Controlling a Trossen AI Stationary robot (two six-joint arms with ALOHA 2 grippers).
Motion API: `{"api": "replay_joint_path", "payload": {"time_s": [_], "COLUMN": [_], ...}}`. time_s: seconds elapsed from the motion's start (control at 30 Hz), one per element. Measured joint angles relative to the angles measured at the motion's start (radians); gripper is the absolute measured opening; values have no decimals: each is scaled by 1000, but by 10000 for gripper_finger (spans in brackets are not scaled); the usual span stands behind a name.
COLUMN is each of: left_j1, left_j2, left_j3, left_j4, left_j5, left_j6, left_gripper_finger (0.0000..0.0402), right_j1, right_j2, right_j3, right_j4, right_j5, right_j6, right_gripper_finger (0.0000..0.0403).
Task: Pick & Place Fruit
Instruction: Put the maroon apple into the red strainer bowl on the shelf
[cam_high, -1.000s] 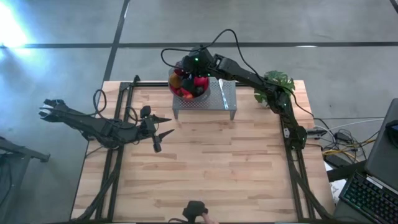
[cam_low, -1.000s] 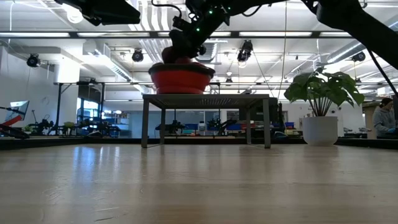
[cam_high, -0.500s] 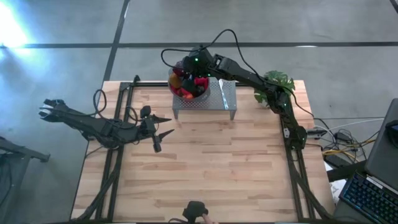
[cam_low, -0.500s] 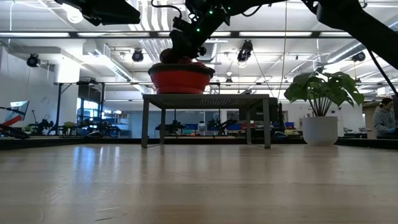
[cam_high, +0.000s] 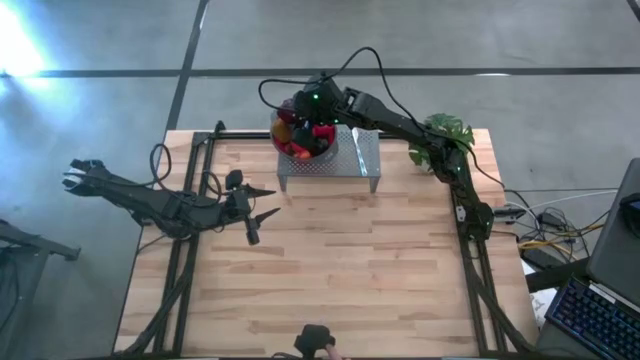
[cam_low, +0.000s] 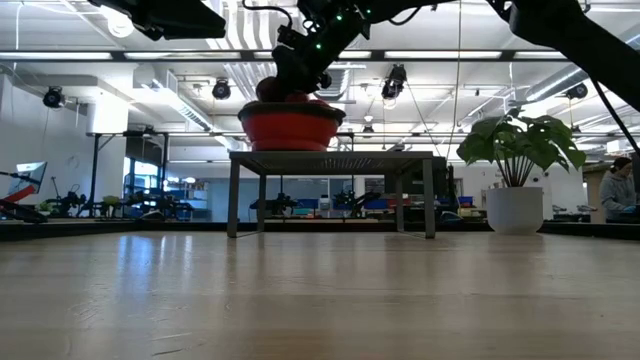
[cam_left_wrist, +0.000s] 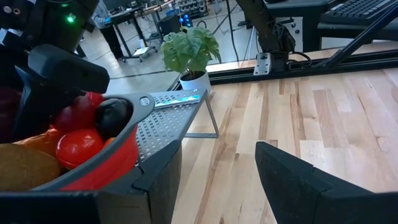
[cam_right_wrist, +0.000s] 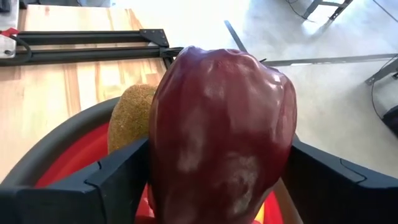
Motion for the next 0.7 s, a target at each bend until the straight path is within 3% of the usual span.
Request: {"api": "replay_joint_path", "payload": {"time_s": [0.3,0.7], "left_j1": [0,0], "left_j2": [0,0], "left_j3": [0,0], "left_j4": [0,0], "left_j5": [0,0], "left_j6": [0,-1], "left_gripper_finger": [211,211], "right_j1": [0,11], "right_j2": [-1,-7], "right_j3": [2,2], "right_j4": [-45,-59], "right_j5": [0,-1], "right_j6": [13,-14], "right_gripper_finger": [344,318]}}
